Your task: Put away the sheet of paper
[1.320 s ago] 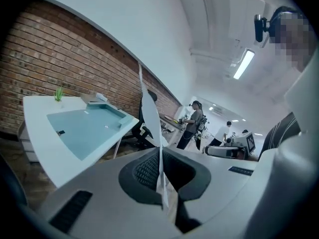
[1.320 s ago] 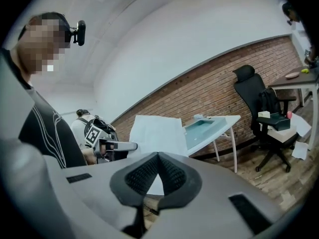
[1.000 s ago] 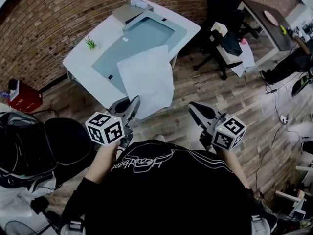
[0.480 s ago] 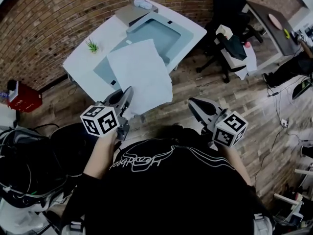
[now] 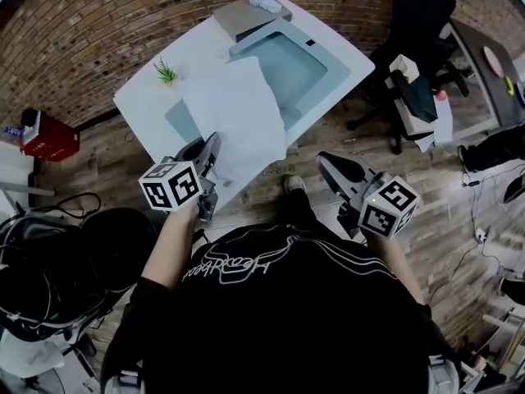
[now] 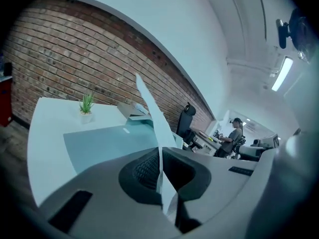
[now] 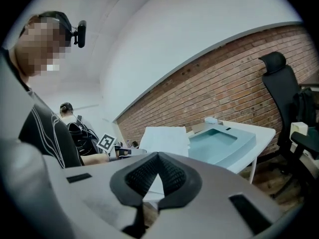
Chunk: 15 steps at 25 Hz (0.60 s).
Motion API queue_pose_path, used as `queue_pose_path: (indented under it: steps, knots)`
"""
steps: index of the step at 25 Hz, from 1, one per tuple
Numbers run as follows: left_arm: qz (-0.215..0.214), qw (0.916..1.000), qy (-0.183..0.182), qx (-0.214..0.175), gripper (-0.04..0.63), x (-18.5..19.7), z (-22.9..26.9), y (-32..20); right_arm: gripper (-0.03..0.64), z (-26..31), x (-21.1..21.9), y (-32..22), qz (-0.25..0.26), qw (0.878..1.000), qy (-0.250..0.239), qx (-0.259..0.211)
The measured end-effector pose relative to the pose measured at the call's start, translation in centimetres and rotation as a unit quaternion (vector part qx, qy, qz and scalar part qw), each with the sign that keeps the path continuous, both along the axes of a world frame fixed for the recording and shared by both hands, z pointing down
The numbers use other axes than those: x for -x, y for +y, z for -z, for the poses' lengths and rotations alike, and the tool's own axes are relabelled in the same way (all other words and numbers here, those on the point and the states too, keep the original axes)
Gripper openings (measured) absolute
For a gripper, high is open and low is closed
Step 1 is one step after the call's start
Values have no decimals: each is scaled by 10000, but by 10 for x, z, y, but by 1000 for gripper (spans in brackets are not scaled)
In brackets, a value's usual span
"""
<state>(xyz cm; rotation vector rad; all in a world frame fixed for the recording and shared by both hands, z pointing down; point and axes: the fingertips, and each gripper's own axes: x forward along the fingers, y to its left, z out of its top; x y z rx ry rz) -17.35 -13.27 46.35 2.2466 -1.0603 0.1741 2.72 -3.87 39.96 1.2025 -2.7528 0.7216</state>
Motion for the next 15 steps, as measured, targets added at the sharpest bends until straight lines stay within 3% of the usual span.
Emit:
queue_pose_path:
  steps: [6,15]
  knots:
    - [646,9968,-155,434,31,11,-25,-37,0,-3,-4,-72,562,9982,-115,162]
    - [1522,9828,-284,1010,31,20,-68,-77,0,-4,-17,-175,1273,9915,-123,260]
